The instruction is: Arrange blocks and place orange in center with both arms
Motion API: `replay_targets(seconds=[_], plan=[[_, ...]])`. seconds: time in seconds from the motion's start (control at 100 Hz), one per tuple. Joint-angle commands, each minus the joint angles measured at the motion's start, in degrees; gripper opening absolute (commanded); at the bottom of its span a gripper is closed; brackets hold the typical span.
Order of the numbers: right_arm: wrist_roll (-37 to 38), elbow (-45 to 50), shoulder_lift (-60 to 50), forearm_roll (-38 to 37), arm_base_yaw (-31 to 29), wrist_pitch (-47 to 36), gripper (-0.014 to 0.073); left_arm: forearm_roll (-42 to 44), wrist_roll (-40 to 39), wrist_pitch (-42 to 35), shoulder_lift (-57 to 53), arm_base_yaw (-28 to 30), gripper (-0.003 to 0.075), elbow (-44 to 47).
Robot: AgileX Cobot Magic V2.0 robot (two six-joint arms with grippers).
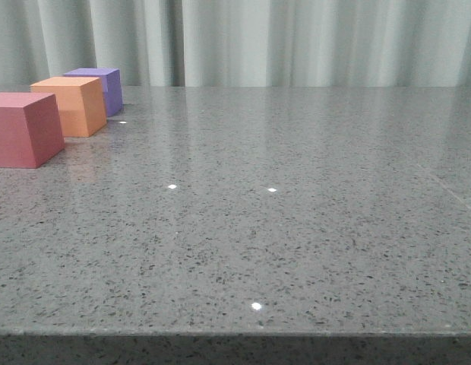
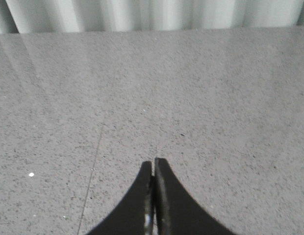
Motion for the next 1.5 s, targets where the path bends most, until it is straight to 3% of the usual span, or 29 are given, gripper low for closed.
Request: replay_targets(seconds=[0.0, 0.24, 0.38, 0.66, 0.92, 1.49], plan=[[-5.06, -0.13, -1.96, 2.67, -0.53, -7.51, -0.0069, -0.49, -0.12, -4.68, -1.83, 0.0, -0.002, 2.45], [-20.23, 9.44, -13.33, 17.42, -5.07, -17.61, -0.0069, -0.49, -0.12, -4.68, -1.83, 0.0, -0.002, 2.45], [-20.24, 16.24, -20.29, 17.87, -7.72, -22.12, -0.0069, -0.49, -0.12, -4.68, -1.83, 0.0, -0.002, 2.45], [-20.13, 26.53, -34.07, 17.42, -7.6, -22.75, -0.0069, -0.49, -0.12, -4.68, -1.83, 0.0, -0.002, 2.45], [-13.73, 32.56, -33.78, 14.4, -7.49, -32.02, -0.0069, -0.49, -0.12, -4.68, -1.83, 0.0, -0.002, 2.45], [-13.6, 32.48, -33.78, 14.4, -7.49, -31.54, -0.0069, -0.49, -0.12, -4.68, -1.83, 0.0, -0.002, 2.45]])
